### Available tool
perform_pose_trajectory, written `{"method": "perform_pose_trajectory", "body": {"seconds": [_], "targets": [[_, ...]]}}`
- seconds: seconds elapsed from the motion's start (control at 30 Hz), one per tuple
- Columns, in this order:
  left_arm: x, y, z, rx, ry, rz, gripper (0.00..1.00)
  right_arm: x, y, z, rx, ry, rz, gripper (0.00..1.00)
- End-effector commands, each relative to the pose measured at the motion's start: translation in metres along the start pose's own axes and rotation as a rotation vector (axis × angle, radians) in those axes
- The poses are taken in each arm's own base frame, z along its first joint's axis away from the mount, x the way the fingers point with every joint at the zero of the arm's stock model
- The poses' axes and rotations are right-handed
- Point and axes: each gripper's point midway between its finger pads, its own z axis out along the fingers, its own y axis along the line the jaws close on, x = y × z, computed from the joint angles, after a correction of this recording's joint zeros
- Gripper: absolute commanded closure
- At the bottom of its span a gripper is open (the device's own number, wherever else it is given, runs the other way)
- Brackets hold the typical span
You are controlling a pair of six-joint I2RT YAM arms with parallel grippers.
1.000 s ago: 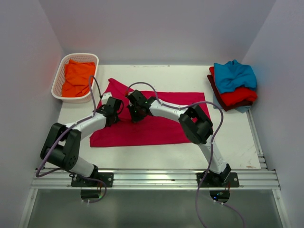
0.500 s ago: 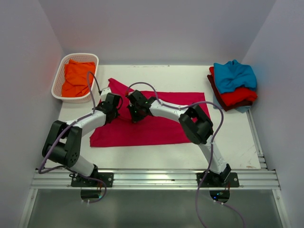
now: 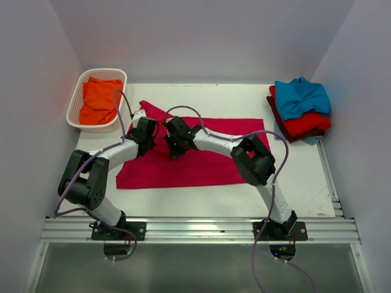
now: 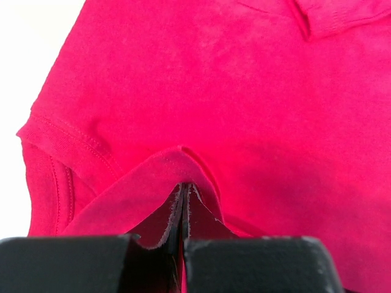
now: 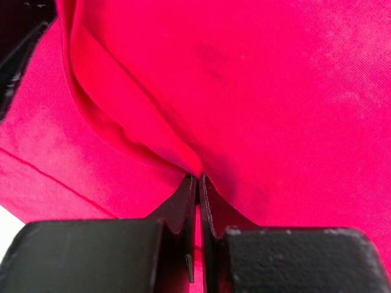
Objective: Fold and stack the t-shirts
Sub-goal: Fold the flattened tshirt in 1/3 of the way
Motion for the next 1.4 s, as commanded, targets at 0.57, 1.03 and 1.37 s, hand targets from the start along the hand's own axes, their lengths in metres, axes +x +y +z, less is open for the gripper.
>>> {"method": "perform_pose_trajectory", "body": {"seconds": [0.57, 1.03, 1.37], "targets": [[-0.006, 0.008, -0.052, 0.127, -0.095, -0.074, 1.00, -0.051, -0.046, -0.083, 0.275, -0.177, -0.037, 0.22], [0.072, -0.020, -0.046, 0.295, 0.089, -0.040, 1.00, -0.047, -0.049, -0.093, 0.285, -0.178, -0.006, 1.00], [0.105, 0.053, -0.057, -0.038, 0.201, -0.018, 1.00, -0.033, -0.027, -0.080, 0.115, -0.111, 0.032, 1.00]]}}
